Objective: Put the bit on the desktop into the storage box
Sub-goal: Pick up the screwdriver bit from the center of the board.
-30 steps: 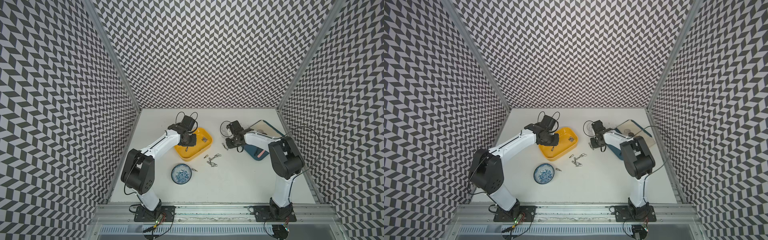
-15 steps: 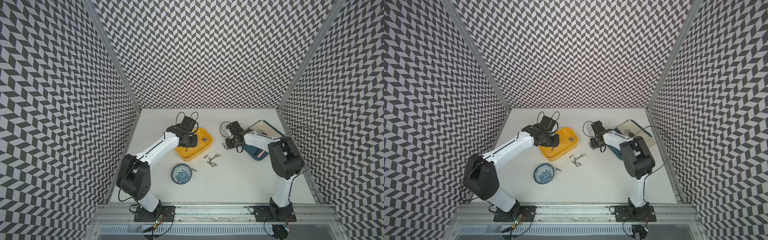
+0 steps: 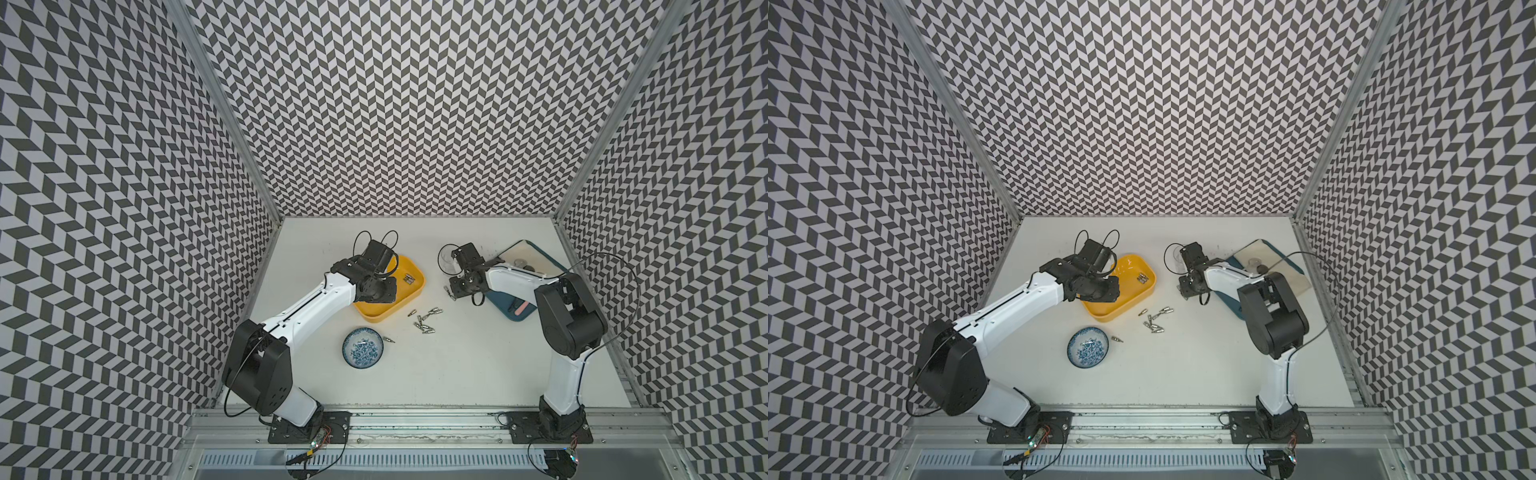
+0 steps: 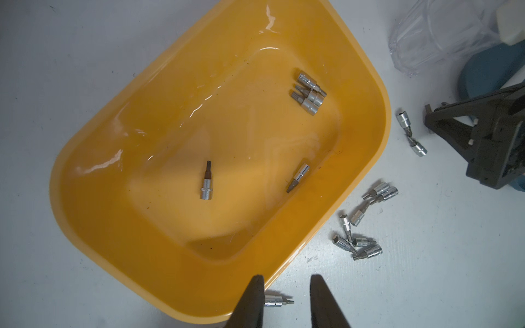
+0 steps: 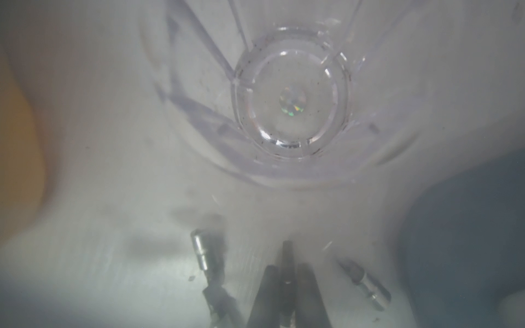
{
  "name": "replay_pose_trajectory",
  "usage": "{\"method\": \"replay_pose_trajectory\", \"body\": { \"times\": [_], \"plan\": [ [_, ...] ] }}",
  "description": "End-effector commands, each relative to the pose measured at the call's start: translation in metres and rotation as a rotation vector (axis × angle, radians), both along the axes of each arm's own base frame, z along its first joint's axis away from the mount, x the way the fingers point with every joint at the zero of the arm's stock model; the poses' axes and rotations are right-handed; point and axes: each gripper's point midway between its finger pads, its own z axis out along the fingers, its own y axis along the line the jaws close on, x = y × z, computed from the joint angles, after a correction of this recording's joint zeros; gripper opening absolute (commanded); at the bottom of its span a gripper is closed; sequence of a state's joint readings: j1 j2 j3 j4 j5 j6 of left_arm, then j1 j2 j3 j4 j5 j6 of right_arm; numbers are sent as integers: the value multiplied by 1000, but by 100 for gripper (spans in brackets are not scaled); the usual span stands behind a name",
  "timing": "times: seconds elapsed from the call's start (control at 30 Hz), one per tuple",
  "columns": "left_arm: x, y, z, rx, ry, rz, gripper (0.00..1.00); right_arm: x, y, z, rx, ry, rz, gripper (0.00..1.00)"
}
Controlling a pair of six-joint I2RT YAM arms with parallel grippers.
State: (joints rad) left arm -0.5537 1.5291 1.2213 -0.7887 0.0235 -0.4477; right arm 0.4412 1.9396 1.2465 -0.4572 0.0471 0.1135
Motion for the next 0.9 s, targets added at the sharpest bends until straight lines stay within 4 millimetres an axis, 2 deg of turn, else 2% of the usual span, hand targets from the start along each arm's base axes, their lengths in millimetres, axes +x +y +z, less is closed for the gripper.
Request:
{"method": "replay_pose_trajectory", "body": {
  "times": [0.0,0.1,0.23,0.47,0.53,0.63,0.73,0.8,0.87],
  "plan": [
    [-6,5,6,-5,-9,15,32,-34,5,-17,30,141,27,2],
    [-10,7,5,-7,-9,16,32,-31,18,3,101,132,35,0],
    [-16,11,1,-4,-1,22,32,-27,24,33,126,92,35,0],
    [-21,14,0,-6,-2,32,32,-22,49,104,153,-10,76,0],
    [-21,14,-1,-6,0,32,32,-19,54,116,166,-35,82,0],
    [-22,14,-4,-5,7,30,32,-17,54,110,143,-12,78,0],
    [-22,14,-3,-3,5,28,32,-19,51,99,119,8,78,6],
    [-22,15,-4,3,4,29,32,-19,49,95,112,3,77,0],
    [-21,15,-5,5,5,27,32,-19,48,92,103,4,75,0]
  ]
}}
